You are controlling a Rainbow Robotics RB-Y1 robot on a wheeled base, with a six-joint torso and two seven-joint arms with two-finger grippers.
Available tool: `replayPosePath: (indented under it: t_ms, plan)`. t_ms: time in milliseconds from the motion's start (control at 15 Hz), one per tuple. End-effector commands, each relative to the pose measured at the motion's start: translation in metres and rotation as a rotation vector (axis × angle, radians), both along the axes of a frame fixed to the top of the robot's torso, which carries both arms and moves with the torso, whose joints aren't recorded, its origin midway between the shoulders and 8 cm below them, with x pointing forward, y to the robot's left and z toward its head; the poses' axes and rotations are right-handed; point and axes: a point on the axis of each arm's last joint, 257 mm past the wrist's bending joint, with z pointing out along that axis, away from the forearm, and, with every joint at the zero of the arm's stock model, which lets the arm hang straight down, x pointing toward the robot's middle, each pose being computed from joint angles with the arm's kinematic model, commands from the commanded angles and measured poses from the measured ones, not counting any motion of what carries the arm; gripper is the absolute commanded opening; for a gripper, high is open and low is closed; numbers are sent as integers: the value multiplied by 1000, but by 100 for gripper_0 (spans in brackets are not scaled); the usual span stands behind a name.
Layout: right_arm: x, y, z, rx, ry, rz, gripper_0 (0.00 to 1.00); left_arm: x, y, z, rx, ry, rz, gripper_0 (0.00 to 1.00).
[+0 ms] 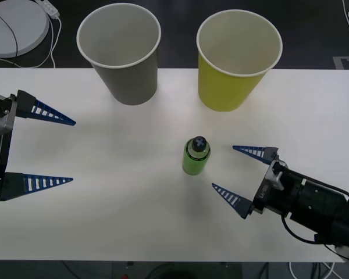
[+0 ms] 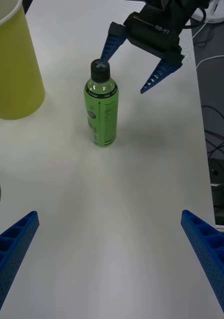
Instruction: Put the can into the green bin and the plastic bottle into the gray bin
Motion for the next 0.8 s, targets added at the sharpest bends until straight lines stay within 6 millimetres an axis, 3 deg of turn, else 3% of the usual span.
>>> replayPosePath:
  t_ms: [67, 800]
  plan:
    - [8, 9, 2, 0, -6, -6, 100, 0, 0, 0, 0, 0, 0, 100]
    - [29, 39, 4, 17, 30, -31, 100, 0, 0, 0, 0, 0, 0, 100]
